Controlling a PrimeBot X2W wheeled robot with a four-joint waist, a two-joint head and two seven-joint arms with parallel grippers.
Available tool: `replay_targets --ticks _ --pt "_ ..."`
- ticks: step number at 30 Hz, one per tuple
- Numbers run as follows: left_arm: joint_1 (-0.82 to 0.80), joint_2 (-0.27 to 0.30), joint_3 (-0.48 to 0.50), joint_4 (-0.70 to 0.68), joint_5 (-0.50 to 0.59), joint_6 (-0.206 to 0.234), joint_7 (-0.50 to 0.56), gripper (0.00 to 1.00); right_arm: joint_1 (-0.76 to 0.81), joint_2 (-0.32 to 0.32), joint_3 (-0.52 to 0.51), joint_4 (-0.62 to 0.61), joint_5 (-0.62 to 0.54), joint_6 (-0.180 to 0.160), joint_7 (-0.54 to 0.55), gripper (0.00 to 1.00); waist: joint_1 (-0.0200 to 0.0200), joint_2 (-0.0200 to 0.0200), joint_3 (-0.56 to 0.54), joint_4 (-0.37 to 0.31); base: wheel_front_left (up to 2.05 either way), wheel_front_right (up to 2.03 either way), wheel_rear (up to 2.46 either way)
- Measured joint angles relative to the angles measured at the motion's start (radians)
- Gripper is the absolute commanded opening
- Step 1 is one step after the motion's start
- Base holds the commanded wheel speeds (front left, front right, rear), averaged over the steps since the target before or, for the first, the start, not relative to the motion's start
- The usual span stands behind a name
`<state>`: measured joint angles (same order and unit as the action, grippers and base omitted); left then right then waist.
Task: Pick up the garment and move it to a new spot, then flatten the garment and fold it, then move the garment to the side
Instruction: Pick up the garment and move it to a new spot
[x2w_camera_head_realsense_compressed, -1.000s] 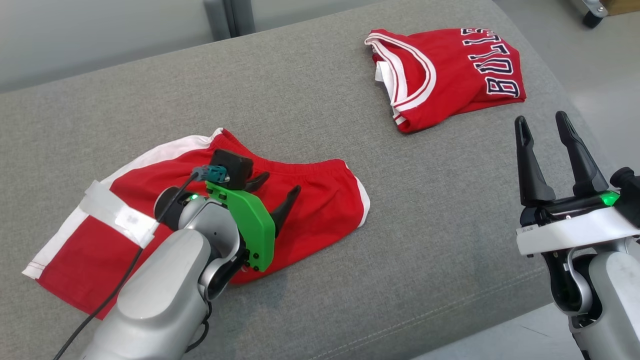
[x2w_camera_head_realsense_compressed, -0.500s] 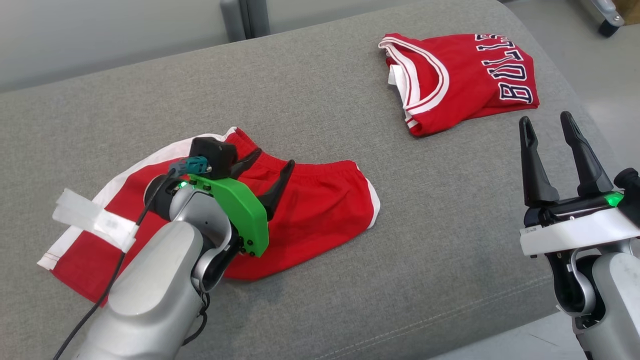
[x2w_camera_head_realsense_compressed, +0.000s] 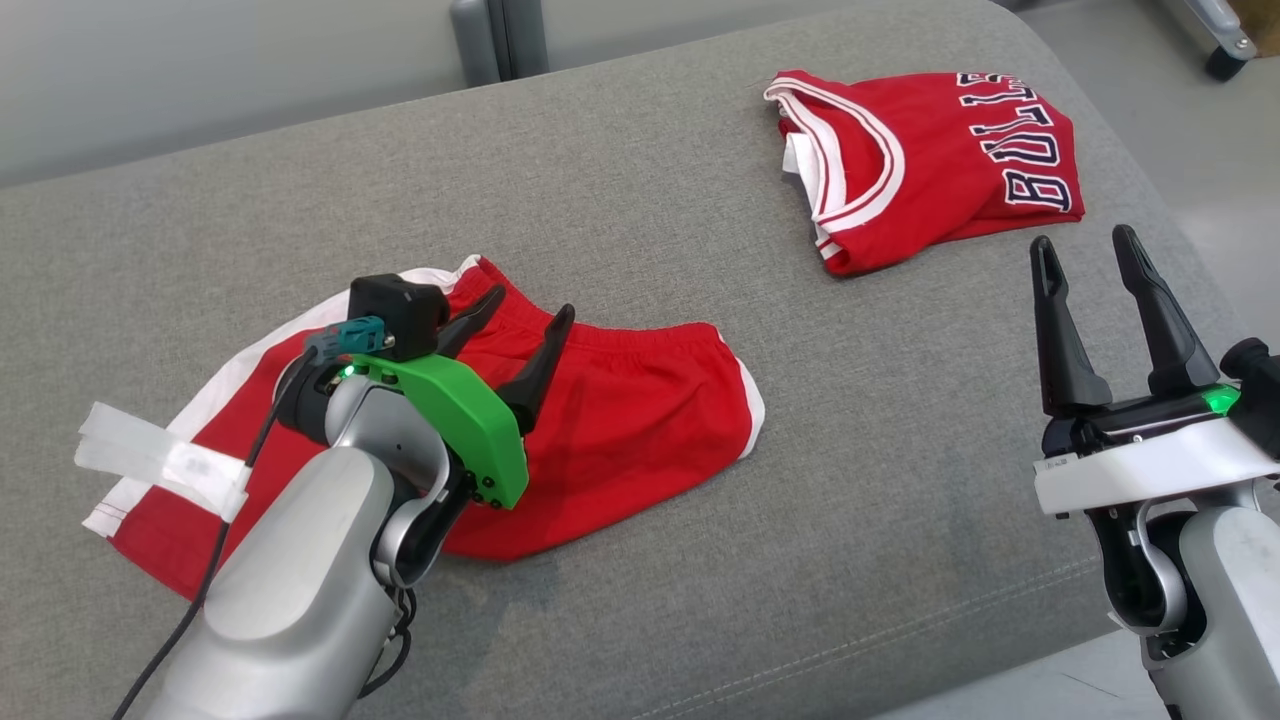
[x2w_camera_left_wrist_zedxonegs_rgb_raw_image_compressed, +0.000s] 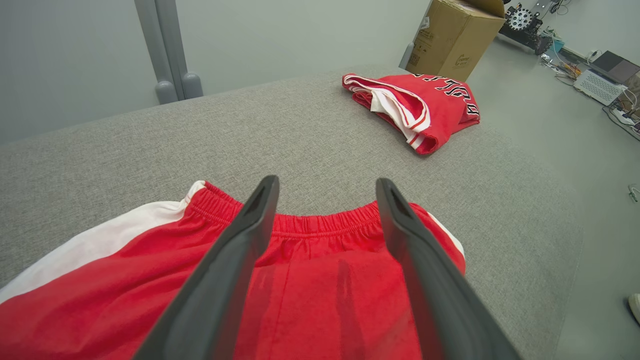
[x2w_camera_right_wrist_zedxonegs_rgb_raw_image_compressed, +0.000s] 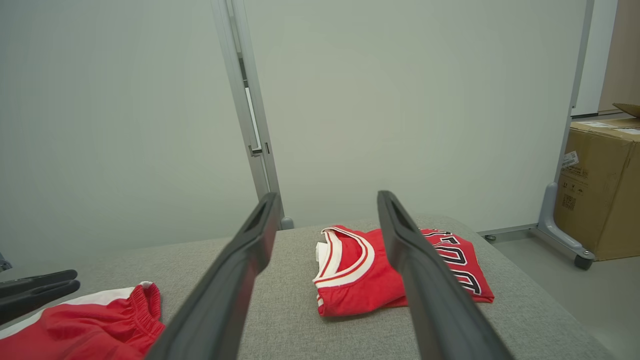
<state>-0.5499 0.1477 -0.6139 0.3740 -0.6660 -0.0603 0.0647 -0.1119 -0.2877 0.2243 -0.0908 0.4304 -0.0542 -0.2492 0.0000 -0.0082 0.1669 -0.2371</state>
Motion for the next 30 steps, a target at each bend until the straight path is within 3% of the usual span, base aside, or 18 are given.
replay_targets --ticks 30 --pt "0.019 0.013 0.001 -0.051 0.0 0.021 -0.006 1.0 0.001 -0.012 0.0 -0.005 -0.001 0.0 0.003 1.0 0.0 0.0 -0.007 0.01 0.0 0.0 0.0"
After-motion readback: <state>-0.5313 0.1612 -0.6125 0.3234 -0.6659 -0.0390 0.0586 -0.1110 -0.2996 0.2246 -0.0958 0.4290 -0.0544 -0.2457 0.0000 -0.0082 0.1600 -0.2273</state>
